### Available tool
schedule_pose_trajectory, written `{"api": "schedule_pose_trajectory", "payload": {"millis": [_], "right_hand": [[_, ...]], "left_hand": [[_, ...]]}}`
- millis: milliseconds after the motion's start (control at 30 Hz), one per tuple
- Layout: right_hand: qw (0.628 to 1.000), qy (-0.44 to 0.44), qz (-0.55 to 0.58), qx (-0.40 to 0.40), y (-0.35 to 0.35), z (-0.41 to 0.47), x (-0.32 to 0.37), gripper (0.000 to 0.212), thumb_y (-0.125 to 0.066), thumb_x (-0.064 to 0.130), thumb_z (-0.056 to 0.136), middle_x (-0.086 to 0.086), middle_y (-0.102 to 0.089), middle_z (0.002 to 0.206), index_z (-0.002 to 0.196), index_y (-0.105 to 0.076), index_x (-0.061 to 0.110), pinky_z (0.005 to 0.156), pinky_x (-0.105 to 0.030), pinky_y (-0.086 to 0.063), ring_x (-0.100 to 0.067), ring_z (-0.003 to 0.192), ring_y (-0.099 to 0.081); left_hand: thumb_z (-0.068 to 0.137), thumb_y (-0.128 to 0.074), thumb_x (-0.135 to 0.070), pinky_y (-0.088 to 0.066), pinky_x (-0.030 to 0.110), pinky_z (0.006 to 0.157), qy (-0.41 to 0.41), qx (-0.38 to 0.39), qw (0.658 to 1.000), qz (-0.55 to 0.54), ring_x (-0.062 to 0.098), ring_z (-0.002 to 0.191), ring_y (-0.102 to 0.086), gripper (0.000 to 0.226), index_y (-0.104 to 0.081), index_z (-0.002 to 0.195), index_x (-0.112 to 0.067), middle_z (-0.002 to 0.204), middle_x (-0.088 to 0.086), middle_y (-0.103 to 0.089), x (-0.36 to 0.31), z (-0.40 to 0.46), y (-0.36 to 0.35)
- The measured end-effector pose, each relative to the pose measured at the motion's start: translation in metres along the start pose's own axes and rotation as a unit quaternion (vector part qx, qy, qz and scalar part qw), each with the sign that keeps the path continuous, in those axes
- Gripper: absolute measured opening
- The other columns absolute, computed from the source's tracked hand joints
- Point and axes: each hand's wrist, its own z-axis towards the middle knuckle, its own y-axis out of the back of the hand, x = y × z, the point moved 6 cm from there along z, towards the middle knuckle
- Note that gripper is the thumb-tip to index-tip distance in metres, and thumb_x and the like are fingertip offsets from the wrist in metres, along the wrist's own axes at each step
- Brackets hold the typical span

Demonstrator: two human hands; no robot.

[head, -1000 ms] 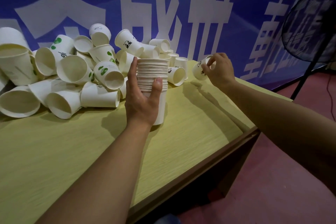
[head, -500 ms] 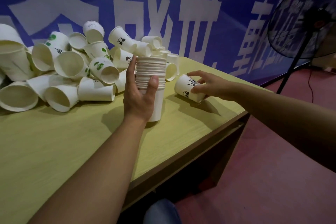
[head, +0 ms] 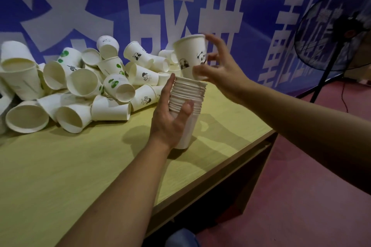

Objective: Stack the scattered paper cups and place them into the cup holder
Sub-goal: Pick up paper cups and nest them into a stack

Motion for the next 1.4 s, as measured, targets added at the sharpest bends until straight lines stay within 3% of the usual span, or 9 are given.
{"api": "schedule_pose_trajectory", "payload": {"millis": [100, 200, 267, 467, 533, 667, 900, 1233, 1400], "right_hand": [[0.999, 0.001, -0.044, -0.005, -0.019, -0.012, -0.011, 0.047, -0.062, 0.024, 0.095, -0.003, -0.055, 0.117, 0.138, -0.046, 0.026, 0.087, -0.041, -0.059, -0.020, 0.104, -0.062], [0.995, 0.014, -0.095, -0.017, -0.029, -0.018, -0.028, 0.033, -0.054, 0.032, 0.100, 0.005, -0.061, 0.127, 0.133, -0.059, 0.029, 0.093, -0.041, -0.055, -0.011, 0.110, -0.060], [0.995, 0.014, -0.097, -0.019, -0.030, -0.015, -0.035, 0.031, -0.052, 0.029, 0.101, 0.006, -0.060, 0.132, 0.131, -0.061, 0.032, 0.092, -0.039, -0.055, -0.011, 0.111, -0.060], [0.982, -0.039, -0.180, -0.043, -0.029, 0.016, -0.073, 0.038, -0.059, 0.028, 0.098, 0.001, -0.057, 0.129, 0.136, -0.055, 0.029, 0.080, -0.022, -0.049, -0.014, 0.110, -0.057], [0.968, -0.078, -0.232, -0.054, -0.029, 0.027, -0.095, 0.047, -0.066, 0.029, 0.094, -0.002, -0.051, 0.137, 0.139, -0.051, 0.031, 0.088, -0.025, -0.050, -0.018, 0.117, -0.053], [0.955, -0.125, -0.253, -0.089, -0.029, 0.050, -0.128, 0.058, -0.073, 0.030, 0.088, -0.005, -0.037, 0.150, 0.140, -0.046, 0.034, 0.111, -0.043, -0.038, -0.026, 0.133, -0.042], [0.961, -0.132, -0.207, -0.124, -0.043, 0.081, -0.158, 0.065, -0.078, 0.033, 0.083, -0.004, -0.035, 0.148, 0.138, -0.045, 0.037, 0.110, -0.051, -0.042, -0.031, 0.133, -0.043], [0.954, -0.117, -0.235, -0.148, -0.036, 0.083, -0.161, 0.062, -0.077, 0.025, 0.085, -0.006, -0.036, 0.142, 0.138, -0.044, 0.030, 0.095, -0.039, -0.053, -0.030, 0.124, -0.052], [0.958, -0.063, -0.191, -0.204, -0.011, 0.068, -0.137, 0.062, -0.073, 0.029, 0.089, -0.005, -0.034, 0.145, 0.141, -0.040, 0.026, 0.106, -0.034, -0.044, -0.023, 0.127, -0.047]], "left_hand": [[0.078, -0.051, -0.069, -0.056, 0.036, 0.087, 0.008, -0.042, 0.999, 0.009, 0.011, 0.112, -0.063, 0.076, -0.015, 0.145, -0.059, 0.143, -0.001, -0.052, 0.003, 0.001, 0.007], [0.081, -0.051, -0.068, -0.058, 0.049, 0.088, -0.002, -0.101, 0.994, 0.042, 0.020, 0.118, -0.061, 0.077, -0.012, 0.147, -0.054, 0.150, 0.003, -0.044, 0.005, 0.004, 0.022], [0.083, -0.049, -0.067, -0.058, 0.045, 0.088, -0.017, -0.110, 0.991, 0.070, 0.021, 0.120, -0.058, 0.078, -0.012, 0.150, -0.051, 0.152, 0.004, -0.041, 0.004, 0.006, 0.027], [0.085, -0.044, -0.063, -0.042, 0.010, 0.071, -0.039, -0.128, 0.981, 0.143, 0.008, 0.107, -0.049, 0.081, -0.016, 0.157, -0.036, 0.150, 0.006, -0.038, 0.004, 0.011, 0.034], [0.085, -0.045, -0.061, -0.043, 0.011, 0.070, -0.039, -0.147, 0.978, 0.145, 0.009, 0.106, -0.049, 0.081, -0.020, 0.156, -0.034, 0.149, 0.006, -0.039, 0.005, 0.012, 0.039], [0.084, -0.051, -0.062, -0.056, 0.029, 0.076, -0.027, -0.178, 0.974, 0.136, 0.020, 0.113, -0.058, 0.078, -0.025, 0.153, -0.036, 0.149, 0.002, -0.042, 0.010, 0.013, 0.047], [0.090, -0.058, -0.063, -0.052, 0.022, 0.077, 0.007, -0.216, 0.964, 0.153, 0.015, 0.113, -0.056, 0.074, -0.026, 0.153, -0.042, 0.149, -0.003, -0.043, 0.017, 0.021, 0.054], [0.091, -0.057, -0.059, -0.043, 0.012, 0.071, -0.005, -0.203, 0.964, 0.170, 0.009, 0.103, -0.053, 0.072, -0.027, 0.153, -0.040, 0.145, -0.002, -0.046, 0.021, 0.026, 0.049], [0.090, -0.055, -0.063, -0.044, 0.014, 0.071, -0.011, -0.188, 0.968, 0.168, 0.010, 0.103, -0.056, 0.073, -0.025, 0.153, -0.042, 0.144, -0.001, -0.047, 0.020, 0.024, 0.047]]}}
